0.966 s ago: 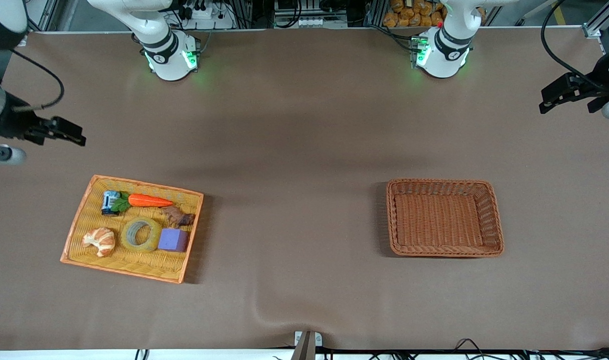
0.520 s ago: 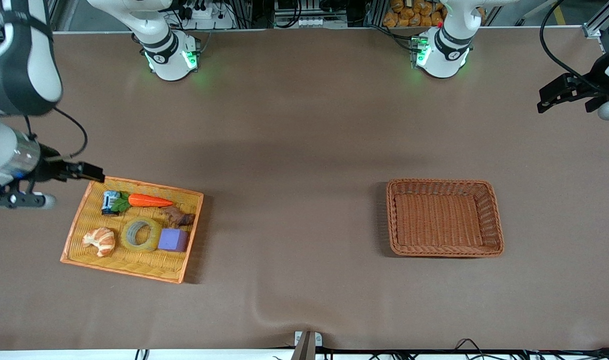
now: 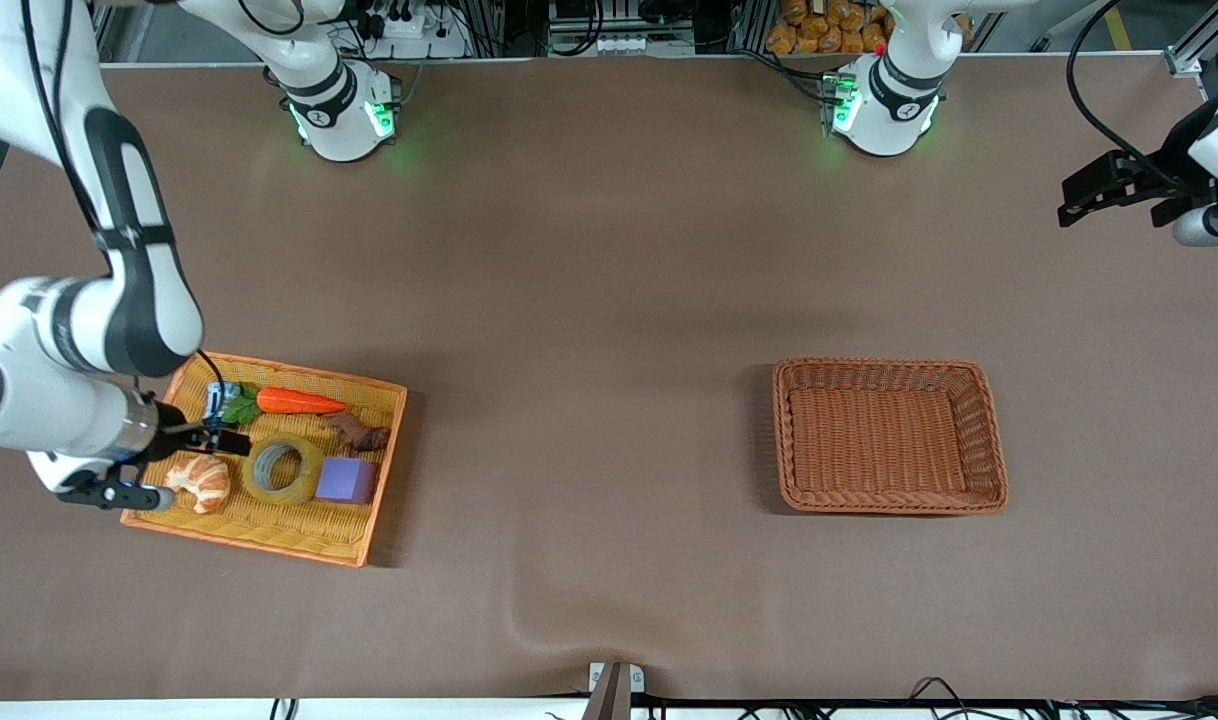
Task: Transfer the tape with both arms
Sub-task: 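Reach the right gripper down into the tray over the yellow tape roll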
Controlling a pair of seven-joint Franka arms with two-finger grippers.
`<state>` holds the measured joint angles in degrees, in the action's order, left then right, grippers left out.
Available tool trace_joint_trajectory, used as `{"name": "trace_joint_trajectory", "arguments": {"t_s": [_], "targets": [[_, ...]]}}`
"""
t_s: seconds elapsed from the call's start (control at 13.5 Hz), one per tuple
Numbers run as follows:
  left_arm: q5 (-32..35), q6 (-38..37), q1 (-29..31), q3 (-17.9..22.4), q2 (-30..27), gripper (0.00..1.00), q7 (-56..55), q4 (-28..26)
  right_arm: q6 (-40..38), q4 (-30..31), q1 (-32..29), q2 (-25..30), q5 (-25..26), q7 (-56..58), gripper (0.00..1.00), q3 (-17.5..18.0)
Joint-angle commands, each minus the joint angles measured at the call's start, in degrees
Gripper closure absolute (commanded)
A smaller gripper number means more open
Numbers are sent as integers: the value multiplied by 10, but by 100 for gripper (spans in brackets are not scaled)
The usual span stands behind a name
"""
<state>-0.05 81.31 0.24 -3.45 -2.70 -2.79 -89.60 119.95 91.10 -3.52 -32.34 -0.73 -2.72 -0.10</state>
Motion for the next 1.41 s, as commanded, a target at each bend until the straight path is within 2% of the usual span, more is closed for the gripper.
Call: {"name": "trace_joint_trajectory", "arguments": {"t_s": [0.0,0.3,0.74,0.97,1.34], "targets": [[-12,-6,1,-2,-5,0,-14,-6,20,-16,-10,-38,0,-17,0,5],[-2,-4,1,-2,-4,0,-7,-5,35,-14,-23,-60,-1,-37,0,6],[1,-4,4,-2,-1,0,-5,-2,43,-6,-28,-77,-52,-54,0,5],[1,-4,1,-2,-1,0,-5,-1,84,24,-31,-78,-52,-53,0,5],[-3,-2,0,-9,1,0,-15,-5,87,28,-25,-78,-52,-53,0,5]]}}
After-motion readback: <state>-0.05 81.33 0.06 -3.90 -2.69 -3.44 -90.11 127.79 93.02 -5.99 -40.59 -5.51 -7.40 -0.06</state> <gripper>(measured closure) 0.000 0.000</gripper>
